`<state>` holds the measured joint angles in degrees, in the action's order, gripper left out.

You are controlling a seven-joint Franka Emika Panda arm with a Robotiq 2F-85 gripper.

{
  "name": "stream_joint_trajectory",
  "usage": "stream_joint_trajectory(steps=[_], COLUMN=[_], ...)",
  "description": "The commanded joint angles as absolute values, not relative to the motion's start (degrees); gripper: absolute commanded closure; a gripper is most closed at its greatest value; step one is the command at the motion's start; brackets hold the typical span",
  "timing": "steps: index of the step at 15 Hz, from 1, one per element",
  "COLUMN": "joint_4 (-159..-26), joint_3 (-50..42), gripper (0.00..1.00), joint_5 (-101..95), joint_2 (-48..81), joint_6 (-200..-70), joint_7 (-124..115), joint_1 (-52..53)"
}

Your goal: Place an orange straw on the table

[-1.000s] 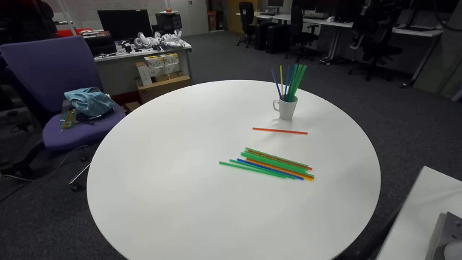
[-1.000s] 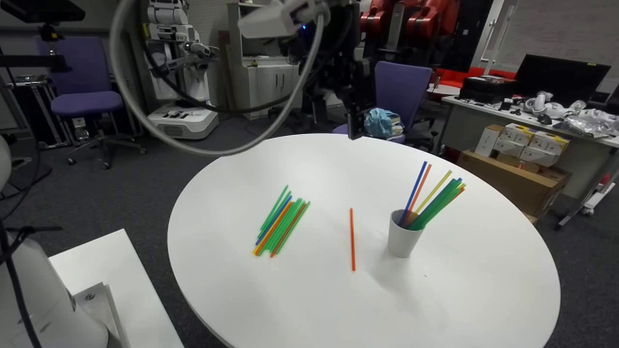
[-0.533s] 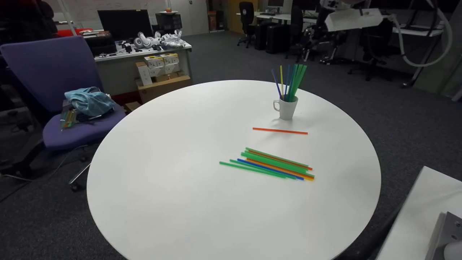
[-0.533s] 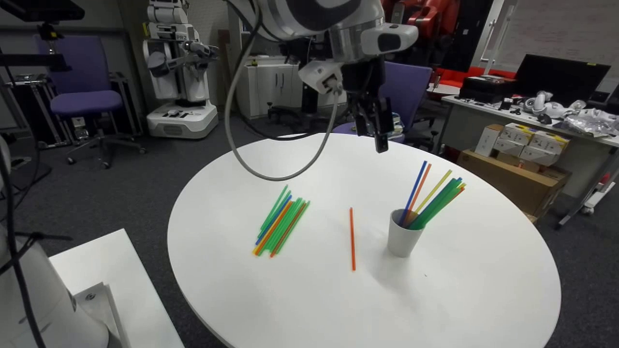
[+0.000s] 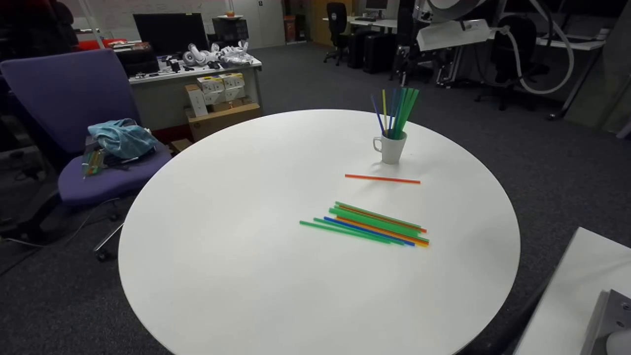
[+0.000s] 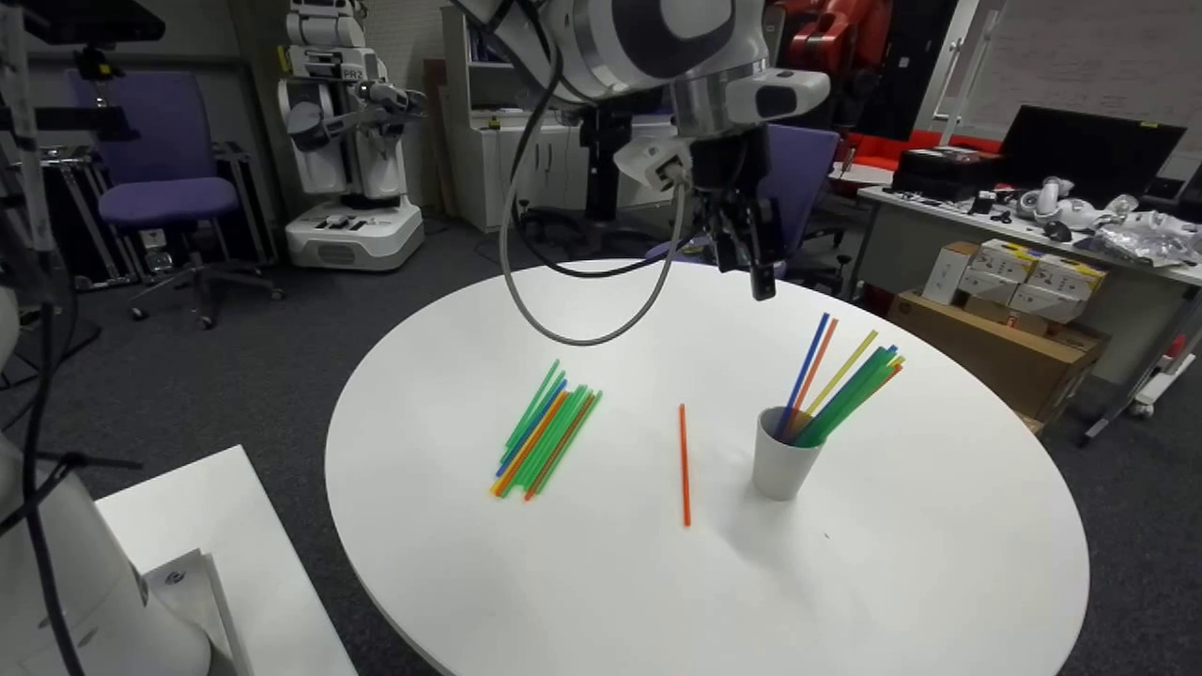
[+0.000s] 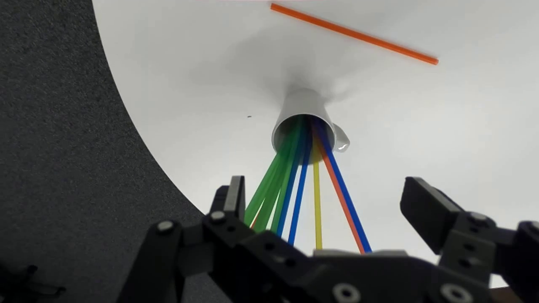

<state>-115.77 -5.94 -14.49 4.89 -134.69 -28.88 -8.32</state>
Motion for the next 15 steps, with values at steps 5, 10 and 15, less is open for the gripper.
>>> stream_joint_trajectory(steps=[5, 10, 15], joint_4=[-109.82, -101.0, -90.8], joint_3=[-7.31, -7.87, -11.62], gripper=[0.0, 0.0, 0.0], joint_5=[-14.95, -13.3, -17.43], joint_2=[10.86, 20.05, 30.89], joint_6=[-132.9, -133.52, -136.14], joint_7=[-36.31, -44.62, -50.34], joint_1=[-5.95, -3.03, 0.34])
